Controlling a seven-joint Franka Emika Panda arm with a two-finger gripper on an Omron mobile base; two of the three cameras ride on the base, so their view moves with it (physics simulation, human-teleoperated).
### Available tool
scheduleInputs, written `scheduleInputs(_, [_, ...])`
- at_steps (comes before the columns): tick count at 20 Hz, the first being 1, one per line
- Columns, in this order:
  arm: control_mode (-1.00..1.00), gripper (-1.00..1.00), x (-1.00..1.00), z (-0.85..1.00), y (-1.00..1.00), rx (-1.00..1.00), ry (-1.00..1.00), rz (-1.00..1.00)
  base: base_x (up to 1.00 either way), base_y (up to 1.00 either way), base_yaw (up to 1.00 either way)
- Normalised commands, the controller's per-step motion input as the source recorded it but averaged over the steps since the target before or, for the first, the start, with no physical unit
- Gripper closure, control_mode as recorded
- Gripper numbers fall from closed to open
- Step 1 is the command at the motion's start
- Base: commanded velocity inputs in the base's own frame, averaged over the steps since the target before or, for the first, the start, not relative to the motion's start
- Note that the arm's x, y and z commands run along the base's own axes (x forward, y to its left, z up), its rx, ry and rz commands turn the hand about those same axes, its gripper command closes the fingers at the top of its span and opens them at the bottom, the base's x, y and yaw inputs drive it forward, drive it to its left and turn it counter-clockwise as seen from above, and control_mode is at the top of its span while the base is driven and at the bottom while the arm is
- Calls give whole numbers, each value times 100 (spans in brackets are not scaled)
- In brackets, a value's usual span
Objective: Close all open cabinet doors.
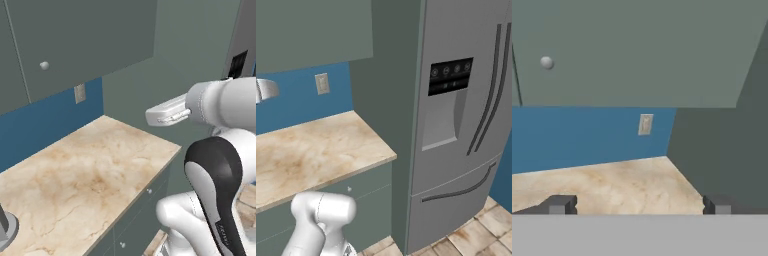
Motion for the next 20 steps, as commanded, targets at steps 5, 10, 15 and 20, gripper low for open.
scheduleInputs(5, [-100,-100,-49,0,-38,-4,8,-16,0,0,0])
scheduleInputs(10, [-100,-100,-40,0,-48,0,11,-11,0,0,0])
scheduleInputs(15, [-100,-100,-5,0,-34,4,14,-3,0,0,0])
scheduleInputs(20, [-100,-100,0,-1,-30,6,16,-4,0,0,0])
